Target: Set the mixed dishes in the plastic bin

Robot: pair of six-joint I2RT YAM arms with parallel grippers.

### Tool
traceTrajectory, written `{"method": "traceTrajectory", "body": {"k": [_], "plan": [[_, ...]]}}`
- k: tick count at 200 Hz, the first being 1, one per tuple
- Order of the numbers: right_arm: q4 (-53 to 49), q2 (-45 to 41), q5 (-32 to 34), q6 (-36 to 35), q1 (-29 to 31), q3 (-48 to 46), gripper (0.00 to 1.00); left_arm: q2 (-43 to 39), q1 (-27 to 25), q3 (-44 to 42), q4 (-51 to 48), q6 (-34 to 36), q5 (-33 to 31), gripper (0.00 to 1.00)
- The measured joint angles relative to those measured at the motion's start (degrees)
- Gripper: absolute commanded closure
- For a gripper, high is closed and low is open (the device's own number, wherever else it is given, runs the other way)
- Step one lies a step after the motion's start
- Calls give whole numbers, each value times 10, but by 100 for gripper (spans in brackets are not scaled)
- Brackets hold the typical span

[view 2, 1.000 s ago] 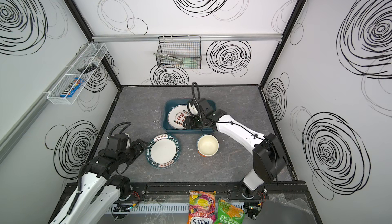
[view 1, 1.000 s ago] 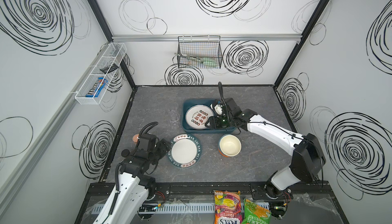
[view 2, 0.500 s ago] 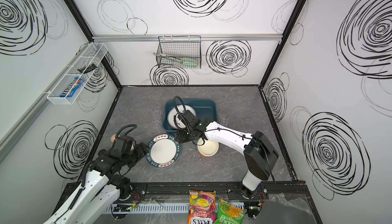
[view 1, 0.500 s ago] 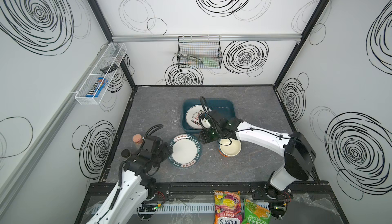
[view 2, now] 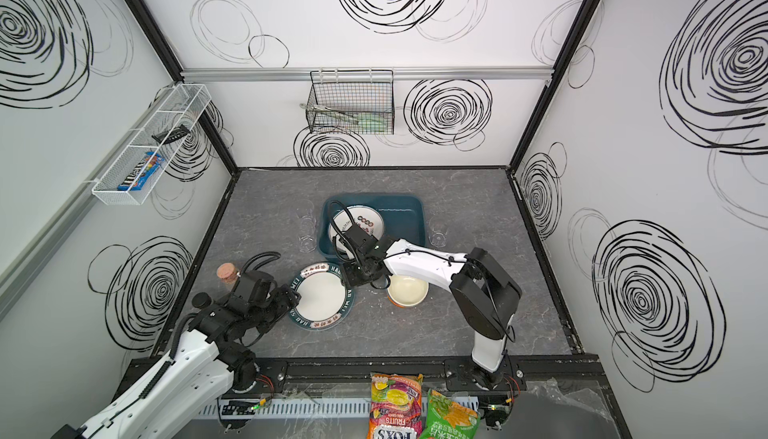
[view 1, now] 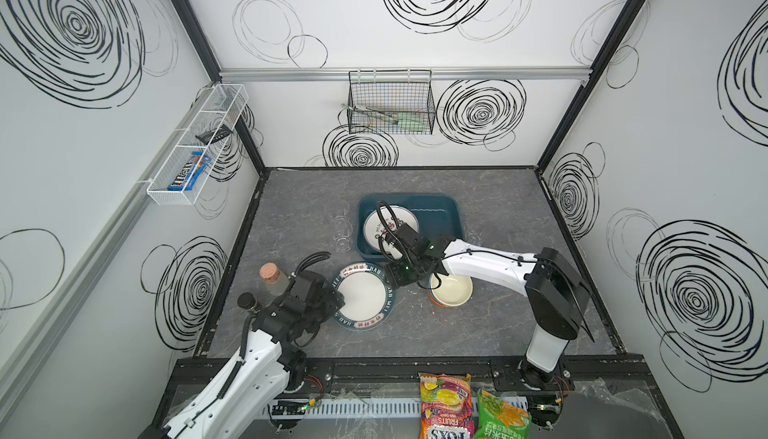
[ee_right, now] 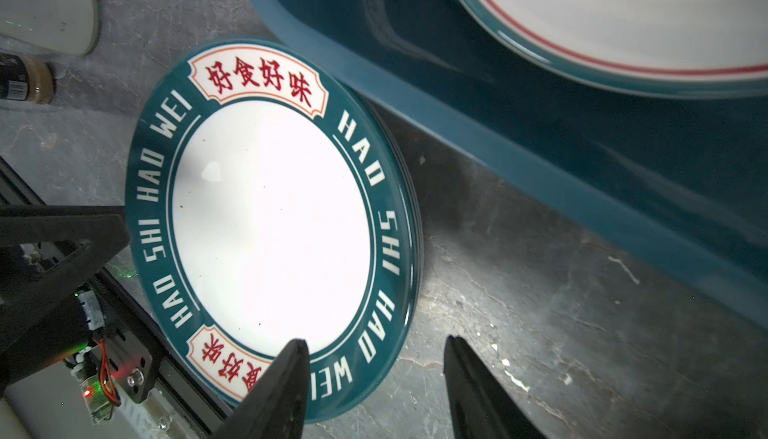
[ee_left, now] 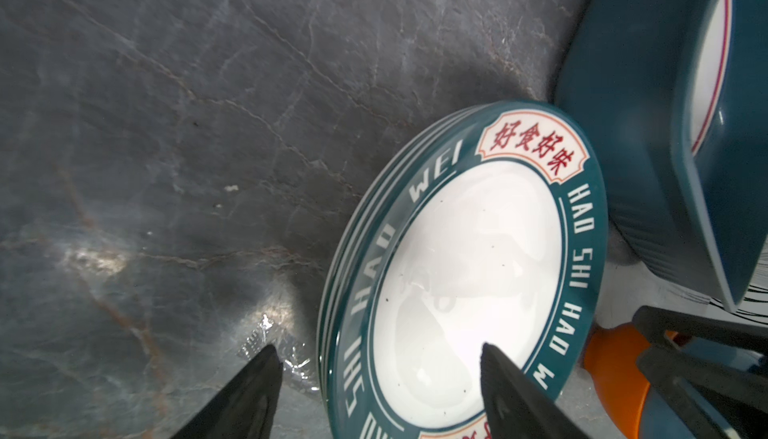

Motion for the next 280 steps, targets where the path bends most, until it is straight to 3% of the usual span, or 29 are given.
{"method": "traceTrajectory", "body": {"k": [139, 280], "plan": [[-6, 56, -1, 0, 8, 42, 47, 22, 0, -28, 49, -3, 6, 26], [-21, 66, 3, -1, 15, 52, 57, 7, 3, -47, 71, -3, 27, 36]]}}
